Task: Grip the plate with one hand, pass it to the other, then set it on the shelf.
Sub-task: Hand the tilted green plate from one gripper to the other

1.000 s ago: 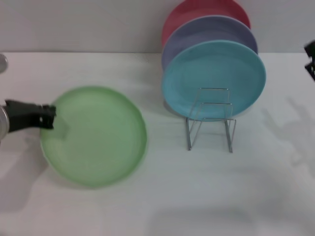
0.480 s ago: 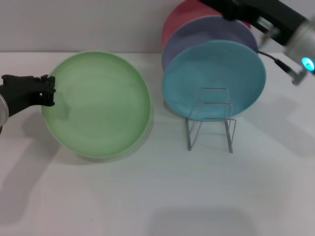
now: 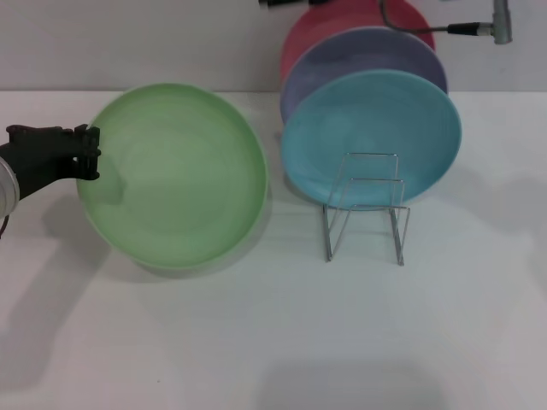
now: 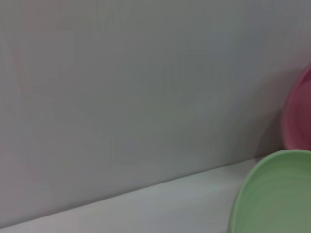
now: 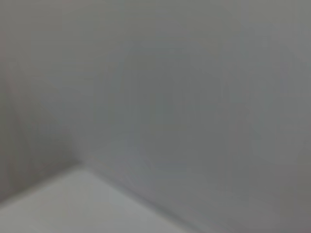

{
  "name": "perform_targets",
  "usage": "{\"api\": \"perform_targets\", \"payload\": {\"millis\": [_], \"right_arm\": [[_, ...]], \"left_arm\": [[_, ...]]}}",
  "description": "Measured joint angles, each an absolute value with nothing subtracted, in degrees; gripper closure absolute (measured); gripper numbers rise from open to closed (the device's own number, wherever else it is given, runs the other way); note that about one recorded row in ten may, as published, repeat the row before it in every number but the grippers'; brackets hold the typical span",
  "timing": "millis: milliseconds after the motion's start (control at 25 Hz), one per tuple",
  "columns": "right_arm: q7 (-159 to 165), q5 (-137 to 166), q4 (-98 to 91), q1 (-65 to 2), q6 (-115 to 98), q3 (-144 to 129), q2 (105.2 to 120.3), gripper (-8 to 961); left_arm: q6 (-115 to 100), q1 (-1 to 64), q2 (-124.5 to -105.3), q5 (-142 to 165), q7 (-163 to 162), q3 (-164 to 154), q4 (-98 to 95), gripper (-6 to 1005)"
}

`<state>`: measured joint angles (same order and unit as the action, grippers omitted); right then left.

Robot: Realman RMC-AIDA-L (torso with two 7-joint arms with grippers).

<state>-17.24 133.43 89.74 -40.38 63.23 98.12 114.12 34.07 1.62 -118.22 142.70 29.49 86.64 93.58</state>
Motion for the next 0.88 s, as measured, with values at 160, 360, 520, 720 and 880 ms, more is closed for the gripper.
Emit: {"api": "perform_targets", "payload": {"millis": [160, 360, 520, 720, 880], "right_arm": [[-14.15, 137.16, 82.17, -49.28, 72.86, 101.36, 114.04, 141], [-14.95, 142.44, 77.60, -54.39, 75.11, 101.14, 114.88, 142], [-16.38, 142.27, 75.95, -55.53, 75.14, 99.54, 115.23, 142], [-18.29, 142.06, 72.76, -56.74, 73.08, 96.21, 115.94, 143], [-18.71, 143.98, 71.05, -57.33, 70.71, 93.73, 116.60, 143]], "left_arm": [[34.56, 1.89, -118.21, 142.70, 29.47, 86.51, 93.92, 926], [35.21, 1.88, -118.26, 142.71, 29.38, 86.20, 94.86, 917], [35.47, 1.41, -118.29, 142.73, 29.32, 85.86, 96.10, 911], [35.72, 1.40, -118.30, 142.75, 29.30, 85.67, 96.42, 902], [35.73, 1.74, -118.30, 142.75, 29.28, 85.32, 96.70, 895]]}}
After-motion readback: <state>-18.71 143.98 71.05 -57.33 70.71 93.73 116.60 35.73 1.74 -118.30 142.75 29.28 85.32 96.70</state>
